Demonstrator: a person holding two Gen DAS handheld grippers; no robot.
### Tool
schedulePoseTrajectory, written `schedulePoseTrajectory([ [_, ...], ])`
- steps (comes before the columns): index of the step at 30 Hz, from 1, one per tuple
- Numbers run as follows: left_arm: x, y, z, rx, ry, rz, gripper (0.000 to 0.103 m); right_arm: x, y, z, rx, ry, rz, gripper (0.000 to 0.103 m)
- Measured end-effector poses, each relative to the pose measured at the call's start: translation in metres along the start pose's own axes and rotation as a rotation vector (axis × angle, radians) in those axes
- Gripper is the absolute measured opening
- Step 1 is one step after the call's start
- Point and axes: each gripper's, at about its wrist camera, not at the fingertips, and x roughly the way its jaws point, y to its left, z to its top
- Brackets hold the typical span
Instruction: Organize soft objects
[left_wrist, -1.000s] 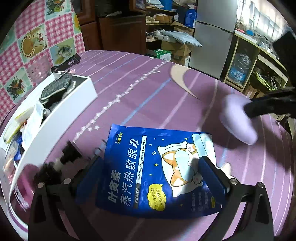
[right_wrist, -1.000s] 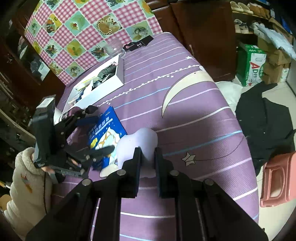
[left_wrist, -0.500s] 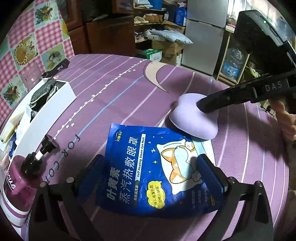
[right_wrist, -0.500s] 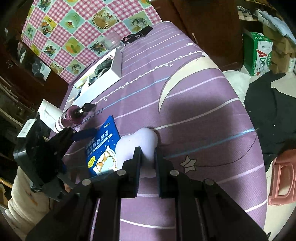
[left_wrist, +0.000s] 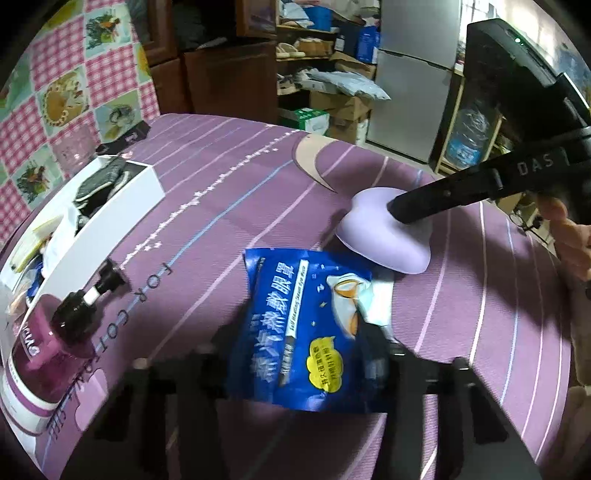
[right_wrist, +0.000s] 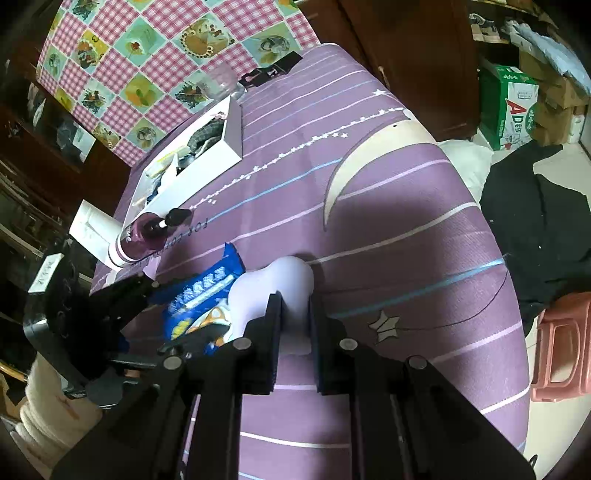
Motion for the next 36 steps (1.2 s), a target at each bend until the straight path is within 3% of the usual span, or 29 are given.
schedulePoseTrajectory([
  [5, -0.009, 0.013, 0.003, -0.070, -0.020, -0.020, 0.022, -0.011, 0.017, 0.018, -0.011, -0.026, -0.021, 0.016],
  [12, -0.058, 0.035, 0.023, -0.132, -0.181, 0.020, 0.021, -0.031, 0.066, 0.063, -0.055, -0.121, -0.009, 0.016],
  [16, -0.090, 0.083, 0.035, -0.286, -0.270, 0.159, 0.021, -0.025, 0.099, 0.098, -0.067, -0.179, 0.015, 0.016],
  [19, -0.105, 0.115, 0.033, -0.372, -0.300, 0.342, 0.022, -0.003, 0.126, 0.123, -0.083, -0.213, 0.018, 0.016],
  [21, -0.108, 0.142, 0.027, -0.463, -0.294, 0.435, 0.022, 0.020, 0.141, 0.135, -0.081, -0.204, 0.045, 0.016],
  [23, -0.105, 0.170, 0.018, -0.552, -0.275, 0.482, 0.023, 0.047, 0.152, 0.144, -0.067, -0.182, 0.087, 0.016],
  [26, -0.096, 0.193, 0.005, -0.610, -0.248, 0.561, 0.025, 0.081, 0.156, 0.150, -0.031, -0.165, 0.135, 0.016],
  [29, -0.089, 0.201, -0.002, -0.595, -0.240, 0.607, 0.043, 0.108, 0.151, 0.152, 0.017, -0.175, 0.168, 0.020],
  [31, -0.085, 0.200, -0.002, -0.561, -0.231, 0.594, 0.081, 0.121, 0.142, 0.150, 0.055, -0.193, 0.203, 0.028],
  [36, -0.083, 0.194, 0.005, -0.538, -0.243, 0.579, 0.085, 0.123, 0.135, 0.150, 0.043, -0.216, 0.198, 0.049],
])
